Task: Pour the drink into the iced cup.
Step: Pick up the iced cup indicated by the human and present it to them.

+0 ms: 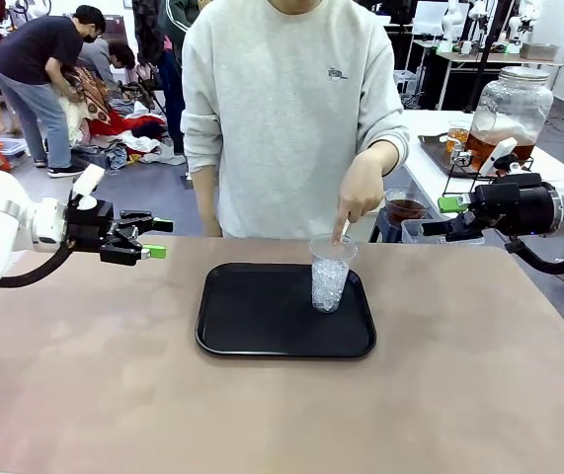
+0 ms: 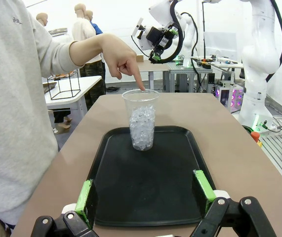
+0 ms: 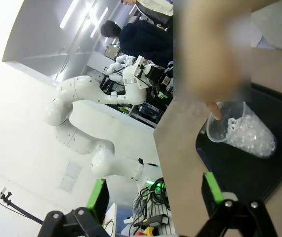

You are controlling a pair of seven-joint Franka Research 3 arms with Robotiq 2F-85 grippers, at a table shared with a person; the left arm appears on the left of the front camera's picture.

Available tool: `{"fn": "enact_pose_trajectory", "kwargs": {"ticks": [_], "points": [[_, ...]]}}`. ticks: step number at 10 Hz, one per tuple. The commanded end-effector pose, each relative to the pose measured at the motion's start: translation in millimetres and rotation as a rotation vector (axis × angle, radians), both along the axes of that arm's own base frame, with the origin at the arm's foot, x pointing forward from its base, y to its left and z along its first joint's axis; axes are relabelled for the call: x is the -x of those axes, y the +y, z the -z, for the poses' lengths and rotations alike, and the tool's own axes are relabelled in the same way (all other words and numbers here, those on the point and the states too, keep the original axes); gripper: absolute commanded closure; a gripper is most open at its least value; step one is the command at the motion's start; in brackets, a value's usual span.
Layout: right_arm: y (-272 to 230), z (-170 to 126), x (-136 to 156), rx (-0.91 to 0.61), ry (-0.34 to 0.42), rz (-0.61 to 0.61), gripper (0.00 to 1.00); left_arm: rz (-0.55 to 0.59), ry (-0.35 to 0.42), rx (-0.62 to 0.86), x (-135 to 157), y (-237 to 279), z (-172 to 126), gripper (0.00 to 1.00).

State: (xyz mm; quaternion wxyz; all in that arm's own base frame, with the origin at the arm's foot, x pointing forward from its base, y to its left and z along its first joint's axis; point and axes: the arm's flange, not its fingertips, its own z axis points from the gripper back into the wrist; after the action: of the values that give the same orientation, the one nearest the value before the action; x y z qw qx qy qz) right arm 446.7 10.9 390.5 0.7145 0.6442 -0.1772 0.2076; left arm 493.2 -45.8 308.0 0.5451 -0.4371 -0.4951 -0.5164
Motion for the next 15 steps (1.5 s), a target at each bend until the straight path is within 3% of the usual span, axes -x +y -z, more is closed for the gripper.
{"fn": "enact_pose_trajectory", "kwargs": {"ticks": [1, 2, 6, 8, 10, 12, 15], "points": [[3.3, -3.2, 0.3, -0.004, -0.005, -0.006, 0.0, -0.008, 0.001, 0.008, -0.3, -0.6, -2.2, 0.0], [0.0, 0.0, 0.0, 0.0, 0.0, 0.0, 0.0, -0.008, 0.001, 0.008, -0.3, -0.6, -2.2, 0.0], [8.5, 28.8, 8.1, -0.09, -0.474, 0.03, 0.0, -0.008, 0.001, 0.008, -0.3, -0.6, -2.2, 0.0], [13.3, 49.4, 9.7, -0.053, -0.662, 0.019, 0.0, -0.008, 0.001, 0.008, -0.3, -0.6, -2.2, 0.0], [17.9, 71.3, 5.6, -0.004, -0.802, 0.082, 0.0, -0.008, 0.001, 0.008, -0.3, -0.6, -2.2, 0.0], [24.6, 88.0, 0.4, 0.047, -0.902, 0.125, 0.0, -0.008, 0.001, 0.008, -0.3, -0.6, -2.2, 0.0], [22.3, 92.7, -1.0, 0.026, -0.859, 0.119, 0.0, -0.008, 0.001, 0.008, -0.3, -0.6, -2.2, 0.0]]}}
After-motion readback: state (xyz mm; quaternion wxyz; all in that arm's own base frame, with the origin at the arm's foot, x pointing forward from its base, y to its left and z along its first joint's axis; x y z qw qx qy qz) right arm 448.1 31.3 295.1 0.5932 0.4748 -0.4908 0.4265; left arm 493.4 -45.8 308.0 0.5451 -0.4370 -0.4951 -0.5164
